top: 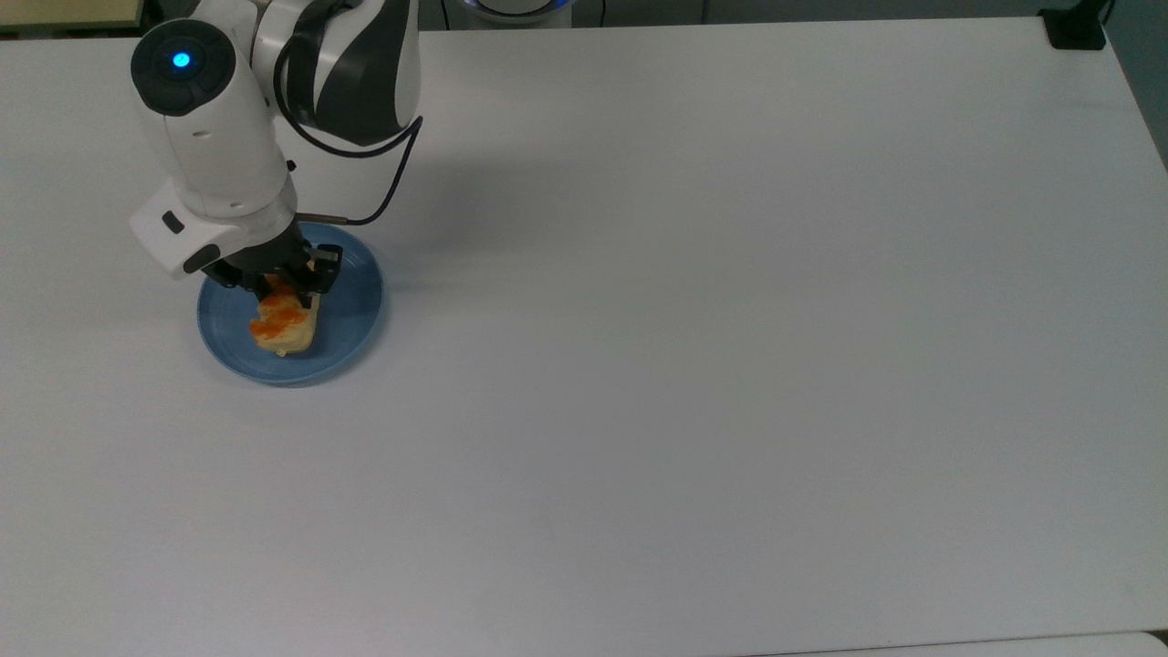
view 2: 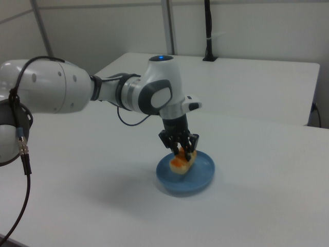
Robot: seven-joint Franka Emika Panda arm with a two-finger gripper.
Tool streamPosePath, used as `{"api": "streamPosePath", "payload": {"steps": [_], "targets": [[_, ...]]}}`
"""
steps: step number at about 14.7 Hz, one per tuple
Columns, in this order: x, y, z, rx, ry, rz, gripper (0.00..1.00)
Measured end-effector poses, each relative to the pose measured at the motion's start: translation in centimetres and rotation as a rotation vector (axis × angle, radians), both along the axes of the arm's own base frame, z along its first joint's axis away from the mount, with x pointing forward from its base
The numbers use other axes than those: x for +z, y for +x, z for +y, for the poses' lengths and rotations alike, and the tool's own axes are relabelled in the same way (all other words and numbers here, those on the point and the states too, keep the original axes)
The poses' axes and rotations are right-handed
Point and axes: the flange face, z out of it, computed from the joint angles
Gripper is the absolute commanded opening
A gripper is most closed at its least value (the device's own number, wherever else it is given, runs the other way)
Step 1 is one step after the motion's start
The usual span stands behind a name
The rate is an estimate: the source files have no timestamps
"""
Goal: Put the bread on the table
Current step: 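Lift the bread off the plate and carry it away from the plate, then lower the bread onto the bare table and open the gripper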
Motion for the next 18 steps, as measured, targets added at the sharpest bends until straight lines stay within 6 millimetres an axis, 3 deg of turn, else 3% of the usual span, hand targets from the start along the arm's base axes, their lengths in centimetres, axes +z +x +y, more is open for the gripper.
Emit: {"api": "streamPosePath", "payload": {"steps": [1, 4, 7, 14, 18], "targets": [[0.5, 0.1, 1.0, 0.011, 0.008, 0.007, 0.41], [1.9, 0.9, 6.6, 0.027, 0.030, 0.000, 0.41], [2.1, 1.5, 12.2, 0.025, 0.037, -0.010, 0.41], [1.5, 1.5, 19.4, 0.039, 0.040, -0.006, 0.42], [0.0, 1.1, 24.3, 0.052, 0.039, 0.014, 0.43]]}}
